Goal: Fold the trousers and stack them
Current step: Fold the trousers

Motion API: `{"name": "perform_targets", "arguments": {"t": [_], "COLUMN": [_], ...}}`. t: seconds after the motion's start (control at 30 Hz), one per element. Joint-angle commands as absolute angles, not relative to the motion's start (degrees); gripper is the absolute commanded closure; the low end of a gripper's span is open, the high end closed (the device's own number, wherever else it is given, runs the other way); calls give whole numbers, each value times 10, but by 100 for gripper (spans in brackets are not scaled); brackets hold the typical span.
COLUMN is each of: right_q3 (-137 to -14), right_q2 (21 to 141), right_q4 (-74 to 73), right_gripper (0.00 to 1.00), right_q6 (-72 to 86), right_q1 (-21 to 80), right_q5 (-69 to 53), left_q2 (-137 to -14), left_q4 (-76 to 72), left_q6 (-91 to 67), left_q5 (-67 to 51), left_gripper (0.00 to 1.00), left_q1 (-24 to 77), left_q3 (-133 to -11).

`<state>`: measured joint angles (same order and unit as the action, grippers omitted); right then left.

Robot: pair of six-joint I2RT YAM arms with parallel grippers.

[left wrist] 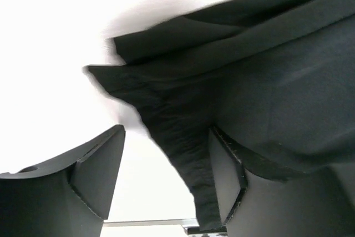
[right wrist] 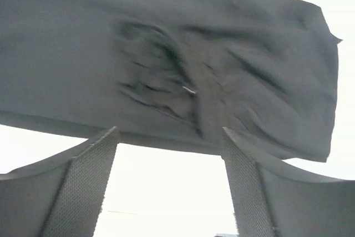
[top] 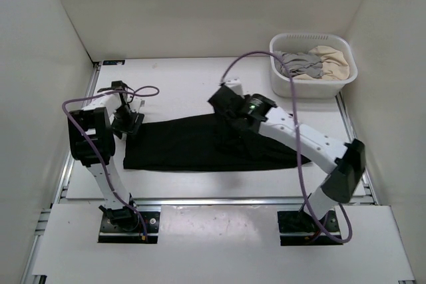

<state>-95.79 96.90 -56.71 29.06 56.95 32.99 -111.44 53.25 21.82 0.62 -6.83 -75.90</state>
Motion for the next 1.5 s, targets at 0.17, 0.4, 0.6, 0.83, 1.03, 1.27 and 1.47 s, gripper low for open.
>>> {"name": "perform_targets", "arguments": {"t": [0.17,0.4,0.6,0.83,1.03,1.27,1.47], "right_q3": [-710,-678,-651,-641,-720,-827,-861], "right_q2": [915,967,980,986,960,958,972], "right_q4": [-505,-455,-462,-426,-489,-553,-519], "right_gripper": [30,27,40,77,99,100,100], "right_q6": [286,270,295,295,301,277,292], "right_q1": [440,413,391,374,369,369,369], "right_q5": [217,193,217,201,206,131,17], "left_q2": [-967,-981,-1059,-1150,-1179,-1242,-1259], "left_q4": [530,602,579,529,480,475,468], "left_q6": [234,251,204,166,152,141,135], "left_q5": [7,-177,-262,-315,-349,-354,-330], "left_gripper": [25,26,23,16,0,15,53], "left_q1": [-69,43,160,228,260,260,260], "left_q3": [-859,-953,-959,-1003,-980,-999,-994]}}
